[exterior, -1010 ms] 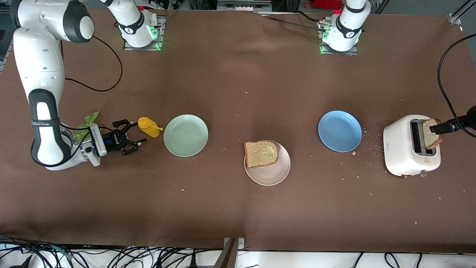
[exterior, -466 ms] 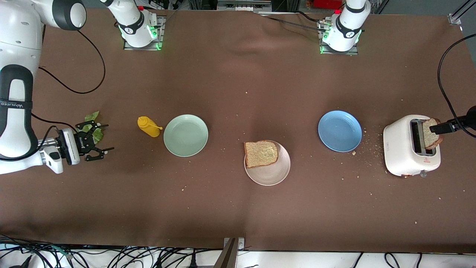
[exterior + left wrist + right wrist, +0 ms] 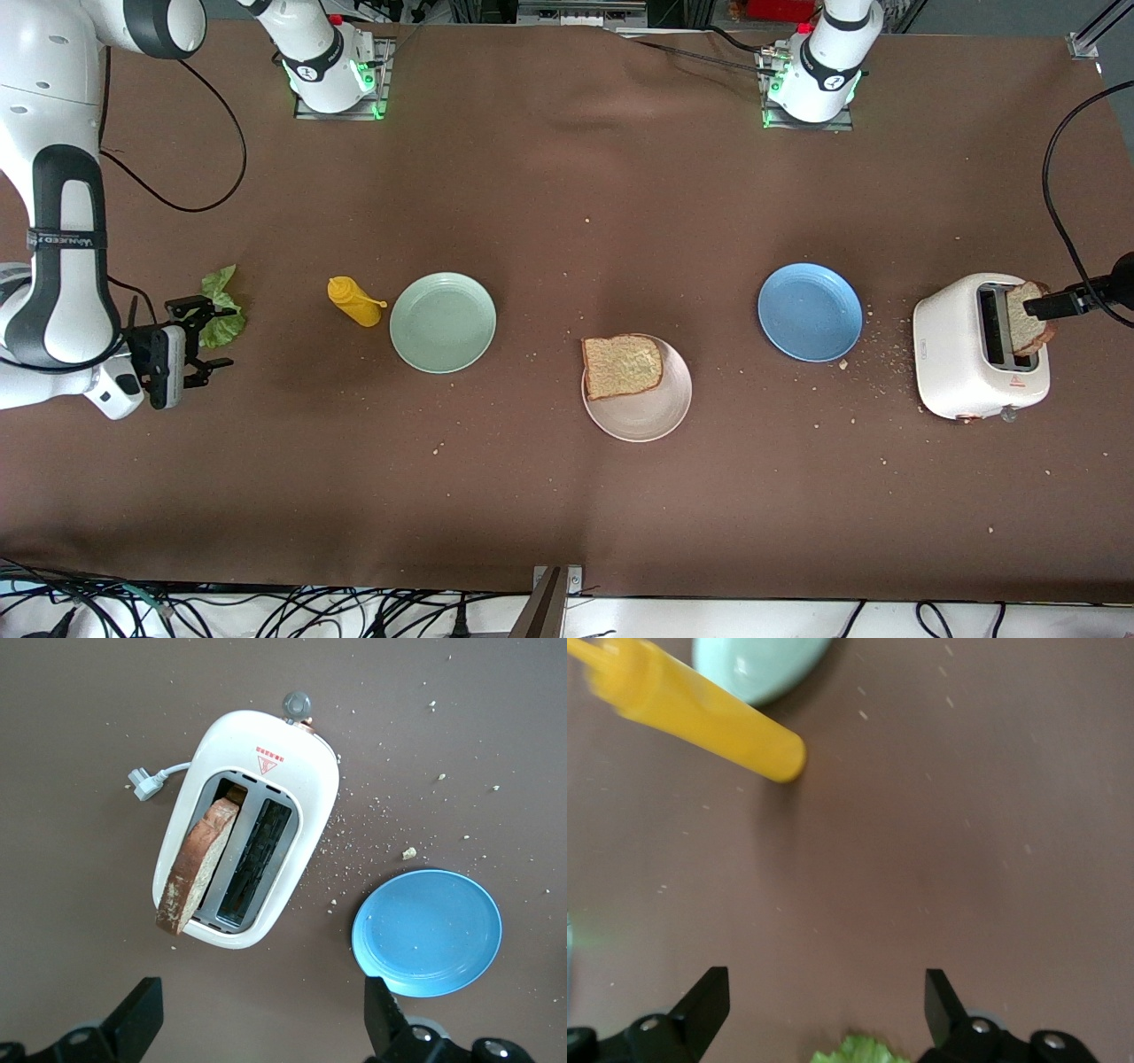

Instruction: Make sandwich in beige plate with both arms

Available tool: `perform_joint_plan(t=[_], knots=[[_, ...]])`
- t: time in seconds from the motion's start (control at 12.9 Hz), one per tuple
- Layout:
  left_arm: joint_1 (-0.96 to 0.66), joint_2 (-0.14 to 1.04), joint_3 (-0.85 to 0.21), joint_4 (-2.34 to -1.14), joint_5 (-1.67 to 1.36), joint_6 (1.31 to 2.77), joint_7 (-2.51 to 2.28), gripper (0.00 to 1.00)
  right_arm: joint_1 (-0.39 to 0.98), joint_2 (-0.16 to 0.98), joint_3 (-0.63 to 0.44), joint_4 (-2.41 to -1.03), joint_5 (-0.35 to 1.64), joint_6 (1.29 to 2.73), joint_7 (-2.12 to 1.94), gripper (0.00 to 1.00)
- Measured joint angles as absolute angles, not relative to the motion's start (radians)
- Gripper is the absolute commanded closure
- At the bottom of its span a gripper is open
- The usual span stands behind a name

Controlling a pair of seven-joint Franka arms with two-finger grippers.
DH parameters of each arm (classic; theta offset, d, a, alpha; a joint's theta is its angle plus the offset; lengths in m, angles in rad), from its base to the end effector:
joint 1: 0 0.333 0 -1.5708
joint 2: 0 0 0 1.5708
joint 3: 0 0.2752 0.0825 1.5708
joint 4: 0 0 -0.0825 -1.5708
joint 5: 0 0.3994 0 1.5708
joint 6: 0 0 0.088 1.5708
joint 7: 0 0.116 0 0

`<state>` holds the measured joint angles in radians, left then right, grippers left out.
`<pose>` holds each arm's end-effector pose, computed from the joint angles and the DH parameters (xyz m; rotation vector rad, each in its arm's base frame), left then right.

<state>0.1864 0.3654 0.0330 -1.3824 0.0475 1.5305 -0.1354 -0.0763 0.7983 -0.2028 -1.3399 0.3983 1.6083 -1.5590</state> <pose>0.6279 0.1431 0.4395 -3.0257 -0.5360 0.3384 0.6486 -0.1210 0.1858 -2.1546 -1.4456 0.1682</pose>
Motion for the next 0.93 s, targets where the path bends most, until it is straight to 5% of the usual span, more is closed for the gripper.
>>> perform_joint_plan(t=[0.47,0.93], knots=[[0.186,0.365,0.033,-1.382,0.048,1.531,-0.135,0.00,-0.024,0.583,-0.204,-1.663,0.207,1.895,-1.203,0.05],[0.186,0.365,0.033,-1.382,0.048,1.531,-0.135,0.00,-0.019,0.542,-0.208,-1.867,-0.014,2.160,-0.884,0.04]])
